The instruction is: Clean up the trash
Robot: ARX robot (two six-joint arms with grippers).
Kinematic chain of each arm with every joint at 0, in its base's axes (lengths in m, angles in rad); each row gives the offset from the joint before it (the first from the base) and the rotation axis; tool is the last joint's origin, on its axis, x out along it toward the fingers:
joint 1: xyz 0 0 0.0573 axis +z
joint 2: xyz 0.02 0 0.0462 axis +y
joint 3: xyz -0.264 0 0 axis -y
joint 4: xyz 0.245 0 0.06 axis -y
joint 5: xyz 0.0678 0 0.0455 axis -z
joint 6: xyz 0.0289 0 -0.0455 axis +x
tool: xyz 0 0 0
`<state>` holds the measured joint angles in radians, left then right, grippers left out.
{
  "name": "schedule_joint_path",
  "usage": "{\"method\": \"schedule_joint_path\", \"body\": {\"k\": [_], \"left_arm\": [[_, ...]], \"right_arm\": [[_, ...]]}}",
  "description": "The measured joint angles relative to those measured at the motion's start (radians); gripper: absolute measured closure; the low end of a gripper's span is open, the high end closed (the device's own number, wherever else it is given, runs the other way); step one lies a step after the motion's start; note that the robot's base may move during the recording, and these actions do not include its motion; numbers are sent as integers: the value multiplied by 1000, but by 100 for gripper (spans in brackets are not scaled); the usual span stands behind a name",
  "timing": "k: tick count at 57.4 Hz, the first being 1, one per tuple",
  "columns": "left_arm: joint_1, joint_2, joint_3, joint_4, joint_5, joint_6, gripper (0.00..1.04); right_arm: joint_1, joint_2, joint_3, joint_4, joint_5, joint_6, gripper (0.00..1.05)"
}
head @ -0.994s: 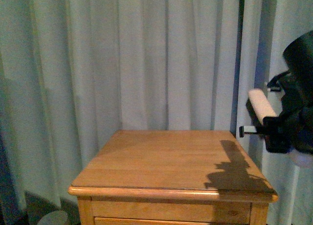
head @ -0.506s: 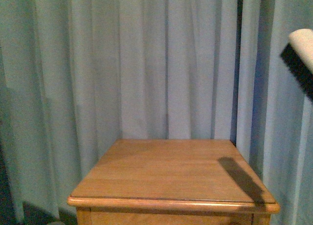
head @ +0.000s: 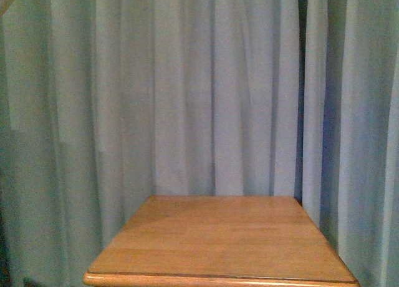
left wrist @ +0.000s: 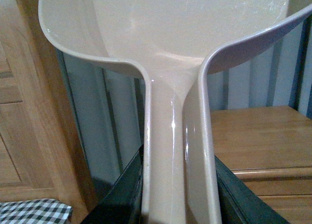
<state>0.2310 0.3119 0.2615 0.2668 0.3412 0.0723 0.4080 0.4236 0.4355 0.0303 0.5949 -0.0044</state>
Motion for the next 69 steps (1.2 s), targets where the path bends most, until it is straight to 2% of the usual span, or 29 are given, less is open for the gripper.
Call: {"method": "schedule_joint_path", "body": {"k": [69], "left_arm": [[3,-4,-4,-1,0,0,77]], "right_arm": [[2,0,-3,-1,4,0,85]]}}
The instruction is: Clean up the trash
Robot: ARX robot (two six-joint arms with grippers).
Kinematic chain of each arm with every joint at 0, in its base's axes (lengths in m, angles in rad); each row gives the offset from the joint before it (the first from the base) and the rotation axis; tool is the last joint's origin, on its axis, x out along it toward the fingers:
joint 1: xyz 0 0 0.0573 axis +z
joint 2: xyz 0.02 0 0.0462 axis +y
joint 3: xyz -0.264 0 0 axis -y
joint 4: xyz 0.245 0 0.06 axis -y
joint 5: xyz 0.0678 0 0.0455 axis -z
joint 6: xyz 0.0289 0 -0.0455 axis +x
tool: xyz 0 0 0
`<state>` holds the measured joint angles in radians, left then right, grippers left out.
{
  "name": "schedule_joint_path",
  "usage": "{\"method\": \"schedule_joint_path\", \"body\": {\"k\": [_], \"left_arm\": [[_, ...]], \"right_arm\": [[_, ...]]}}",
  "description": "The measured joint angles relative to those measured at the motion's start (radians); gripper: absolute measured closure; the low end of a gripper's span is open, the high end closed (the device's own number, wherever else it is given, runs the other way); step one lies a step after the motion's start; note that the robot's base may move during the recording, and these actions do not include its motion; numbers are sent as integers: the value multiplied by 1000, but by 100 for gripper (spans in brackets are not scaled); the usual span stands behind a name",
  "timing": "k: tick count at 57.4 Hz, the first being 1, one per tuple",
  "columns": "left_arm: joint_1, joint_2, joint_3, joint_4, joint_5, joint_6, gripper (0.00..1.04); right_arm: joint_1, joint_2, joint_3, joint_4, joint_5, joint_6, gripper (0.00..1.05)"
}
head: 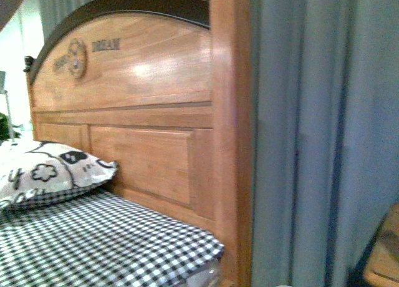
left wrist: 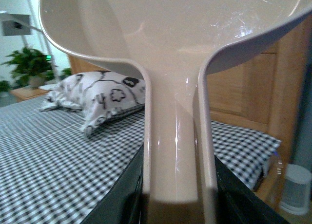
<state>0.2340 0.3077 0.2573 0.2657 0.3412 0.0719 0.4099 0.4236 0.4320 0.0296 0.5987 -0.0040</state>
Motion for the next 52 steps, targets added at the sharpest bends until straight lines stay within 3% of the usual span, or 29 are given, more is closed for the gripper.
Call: {"method": "schedule_joint_path", "body": {"k": [48,52], "left_arm": [[3,-2,0,0,-6,-7,77],[-22,18,48,-163,-48,15,77]], "right_arm": [[4,3,0,0,-10,0,85],[3,3,0,0,-3,0,85]]}}
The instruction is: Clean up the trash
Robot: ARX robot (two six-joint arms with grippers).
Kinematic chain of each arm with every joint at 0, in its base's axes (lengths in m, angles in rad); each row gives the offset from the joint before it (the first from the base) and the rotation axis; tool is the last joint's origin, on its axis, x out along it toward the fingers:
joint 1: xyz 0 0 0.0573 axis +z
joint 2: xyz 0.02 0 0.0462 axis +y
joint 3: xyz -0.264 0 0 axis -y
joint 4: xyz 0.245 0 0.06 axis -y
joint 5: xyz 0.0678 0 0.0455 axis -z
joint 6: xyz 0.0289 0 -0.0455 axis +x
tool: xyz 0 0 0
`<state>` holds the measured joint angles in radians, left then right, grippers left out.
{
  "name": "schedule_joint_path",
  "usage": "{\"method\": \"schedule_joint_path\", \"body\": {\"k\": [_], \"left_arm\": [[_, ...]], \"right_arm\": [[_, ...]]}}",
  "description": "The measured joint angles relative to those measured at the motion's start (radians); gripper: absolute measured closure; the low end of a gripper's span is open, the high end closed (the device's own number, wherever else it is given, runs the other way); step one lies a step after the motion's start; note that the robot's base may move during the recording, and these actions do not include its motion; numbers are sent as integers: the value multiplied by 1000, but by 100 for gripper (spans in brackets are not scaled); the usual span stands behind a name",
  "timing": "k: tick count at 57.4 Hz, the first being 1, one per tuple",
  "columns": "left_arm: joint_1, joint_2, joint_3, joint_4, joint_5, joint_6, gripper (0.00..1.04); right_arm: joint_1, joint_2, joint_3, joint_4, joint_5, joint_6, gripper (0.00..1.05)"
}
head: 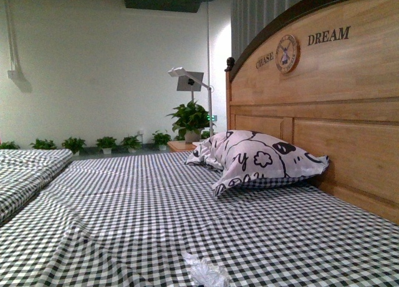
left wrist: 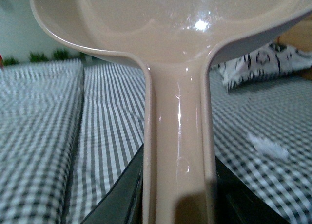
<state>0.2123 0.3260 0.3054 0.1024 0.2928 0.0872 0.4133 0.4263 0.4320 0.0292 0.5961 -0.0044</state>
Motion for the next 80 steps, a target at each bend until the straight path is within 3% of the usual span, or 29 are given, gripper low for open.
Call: {"method": "schedule_joint_path", "body": {"k": [5,9,24,44,80], "left_arm": [[-40,71,68,-216,-25,39,77],[-66,132,72,-256,-3,81,78],[-133,477,155,-89,80,347,78],[-146,953,291,21,50,767,78],[-158,1194,371,15,136,859,78]], "right_arm": [[0,-5,0,0,4,0,85],[0,-8,0,0,4,0,85],[-1,-5,0,0,3,0,85],[-1,-5,0,0,0,0,85],[-1,-5,0,0,1,0,85]]}}
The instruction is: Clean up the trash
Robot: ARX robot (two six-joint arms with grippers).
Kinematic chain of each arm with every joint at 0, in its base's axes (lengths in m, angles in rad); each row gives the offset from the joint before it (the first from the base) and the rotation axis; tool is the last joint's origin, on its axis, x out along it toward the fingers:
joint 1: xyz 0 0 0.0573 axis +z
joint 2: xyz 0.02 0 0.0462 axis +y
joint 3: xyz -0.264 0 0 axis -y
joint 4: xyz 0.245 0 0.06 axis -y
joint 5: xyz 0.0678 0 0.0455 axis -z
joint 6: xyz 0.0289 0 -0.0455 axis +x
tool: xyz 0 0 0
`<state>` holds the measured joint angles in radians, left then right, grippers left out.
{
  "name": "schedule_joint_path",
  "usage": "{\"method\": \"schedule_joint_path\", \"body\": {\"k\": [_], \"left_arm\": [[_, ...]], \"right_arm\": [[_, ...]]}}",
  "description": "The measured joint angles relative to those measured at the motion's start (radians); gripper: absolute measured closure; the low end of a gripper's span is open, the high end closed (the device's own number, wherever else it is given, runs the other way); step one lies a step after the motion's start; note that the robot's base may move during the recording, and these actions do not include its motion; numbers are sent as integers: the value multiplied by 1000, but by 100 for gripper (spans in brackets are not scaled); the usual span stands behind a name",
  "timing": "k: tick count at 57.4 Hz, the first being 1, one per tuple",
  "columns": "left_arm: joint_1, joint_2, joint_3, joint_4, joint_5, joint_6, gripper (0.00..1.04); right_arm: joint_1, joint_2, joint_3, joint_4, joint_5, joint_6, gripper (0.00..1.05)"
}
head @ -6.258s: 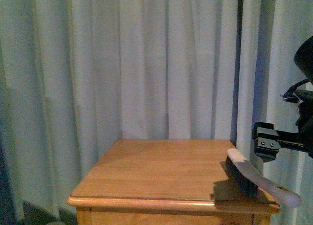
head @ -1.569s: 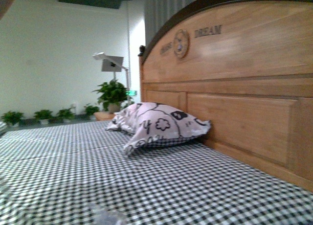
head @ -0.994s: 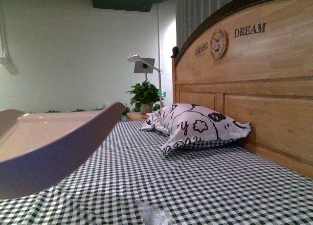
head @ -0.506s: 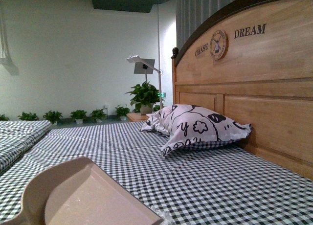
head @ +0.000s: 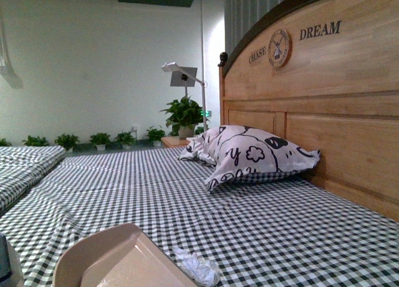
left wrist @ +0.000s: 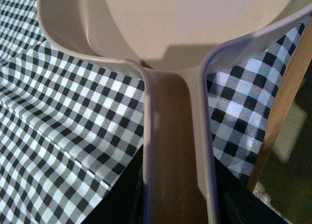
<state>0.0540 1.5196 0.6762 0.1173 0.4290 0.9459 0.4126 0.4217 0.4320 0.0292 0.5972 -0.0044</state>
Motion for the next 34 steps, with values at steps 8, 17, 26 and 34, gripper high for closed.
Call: {"method": "schedule_joint_path", "body": {"k": [8,17,26,34], "left_arm": [[0,28,17,-45,18,7,78],[6,54,39,-78,24,10,78],[14,80,63,-93,23,19,78],[18,89,64,-91,16,19,78]], "right_arm": [[0,0,0,0,0,0,85],[0,0,0,0,0,0,85],[0,0,0,0,0,0,85],[0,0,0,0,0,0,85]]}}
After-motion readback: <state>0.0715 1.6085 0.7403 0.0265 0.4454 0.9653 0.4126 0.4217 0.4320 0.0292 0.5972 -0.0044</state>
